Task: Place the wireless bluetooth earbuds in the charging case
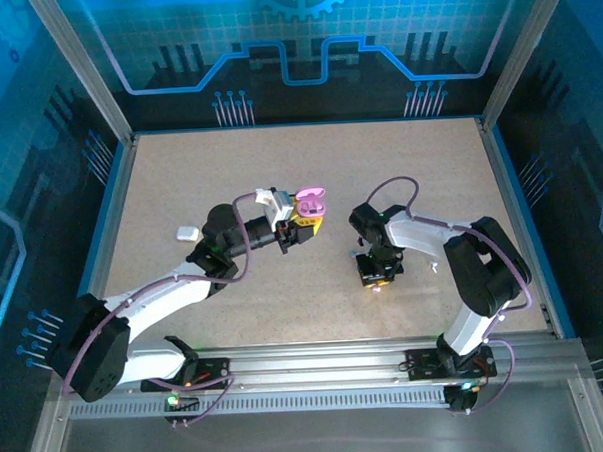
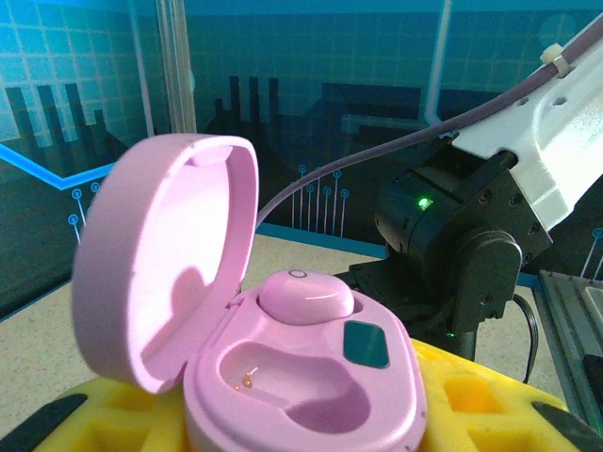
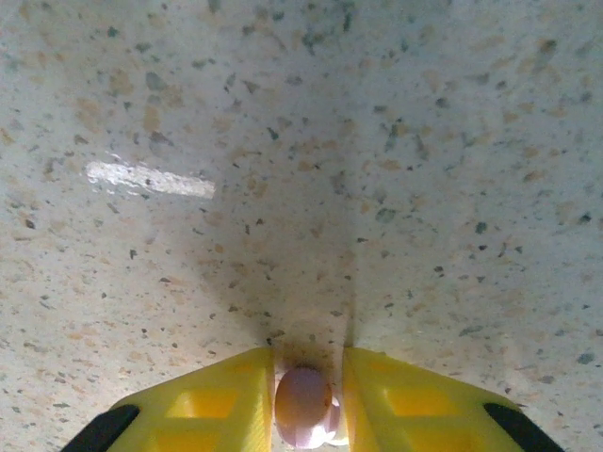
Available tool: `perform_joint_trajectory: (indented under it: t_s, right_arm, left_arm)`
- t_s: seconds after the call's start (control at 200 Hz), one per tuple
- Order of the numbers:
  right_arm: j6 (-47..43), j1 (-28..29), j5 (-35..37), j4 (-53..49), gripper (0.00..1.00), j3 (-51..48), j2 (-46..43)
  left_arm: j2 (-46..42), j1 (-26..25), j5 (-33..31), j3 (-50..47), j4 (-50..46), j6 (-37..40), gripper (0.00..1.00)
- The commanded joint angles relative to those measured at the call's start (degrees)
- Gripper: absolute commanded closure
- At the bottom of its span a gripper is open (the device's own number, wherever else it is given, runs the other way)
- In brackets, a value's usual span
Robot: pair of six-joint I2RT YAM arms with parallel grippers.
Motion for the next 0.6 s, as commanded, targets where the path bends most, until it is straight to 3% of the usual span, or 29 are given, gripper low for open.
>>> perform_joint_trajectory:
  t_s: [0.0, 0.45, 0.595]
  right_arm:
    - [-0.4, 1.2, 0.4, -1.9, 0.75, 1.5, 1.0]
    - [-0.3, 1.2, -0.1, -2.9, 0.83, 2.1, -1.0]
    - [-0.2, -0.5, -6.7, -1.5, 0.83, 2.8, -6.5]
  left_arm:
    - [0.2, -0.4, 0.1, -0.5, 2.2, -0.2, 0.69]
    - [0.1, -0.3, -0.1, -0.5, 2.1, -0.1, 0.69]
    - [0.1, -0.3, -0.4, -0.5, 2.1, 0.0, 0.69]
